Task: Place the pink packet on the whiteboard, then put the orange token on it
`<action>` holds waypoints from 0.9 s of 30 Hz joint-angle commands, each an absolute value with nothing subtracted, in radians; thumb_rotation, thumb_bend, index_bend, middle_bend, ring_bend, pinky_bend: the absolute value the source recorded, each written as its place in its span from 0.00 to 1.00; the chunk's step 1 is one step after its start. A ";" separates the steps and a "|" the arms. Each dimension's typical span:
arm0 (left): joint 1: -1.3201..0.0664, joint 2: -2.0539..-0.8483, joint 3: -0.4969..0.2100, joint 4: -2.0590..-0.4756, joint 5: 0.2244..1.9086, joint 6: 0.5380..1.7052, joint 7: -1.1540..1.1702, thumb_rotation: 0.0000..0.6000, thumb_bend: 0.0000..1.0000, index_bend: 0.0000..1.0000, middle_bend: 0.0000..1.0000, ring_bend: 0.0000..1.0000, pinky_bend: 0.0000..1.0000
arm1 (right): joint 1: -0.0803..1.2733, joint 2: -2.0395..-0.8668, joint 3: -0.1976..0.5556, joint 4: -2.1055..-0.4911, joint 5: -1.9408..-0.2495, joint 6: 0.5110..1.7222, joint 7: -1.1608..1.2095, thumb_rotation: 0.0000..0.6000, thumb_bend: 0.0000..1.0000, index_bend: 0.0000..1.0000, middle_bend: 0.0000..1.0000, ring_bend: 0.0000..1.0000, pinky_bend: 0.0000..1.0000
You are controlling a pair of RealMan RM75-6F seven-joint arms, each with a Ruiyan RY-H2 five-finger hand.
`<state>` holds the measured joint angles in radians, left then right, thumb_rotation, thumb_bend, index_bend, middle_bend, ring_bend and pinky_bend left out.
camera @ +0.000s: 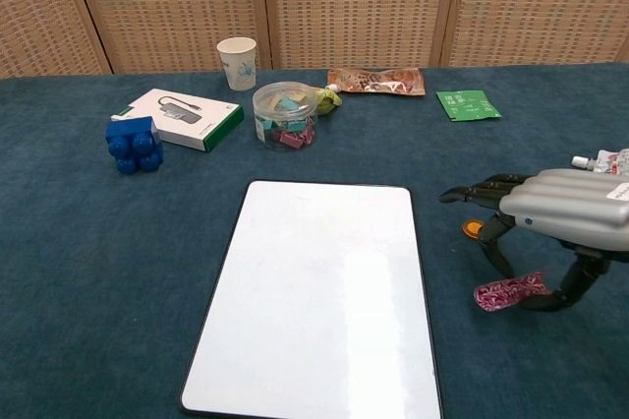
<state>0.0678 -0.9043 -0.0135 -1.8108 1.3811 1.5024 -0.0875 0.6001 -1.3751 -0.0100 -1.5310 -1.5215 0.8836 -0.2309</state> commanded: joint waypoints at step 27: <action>0.054 -0.895 -0.017 -1.792 1.356 1.458 -0.139 1.00 0.05 0.00 0.00 0.00 0.00 | 0.956 -1.612 0.188 -1.796 -0.743 0.923 -0.902 1.00 0.12 0.26 0.00 0.00 0.00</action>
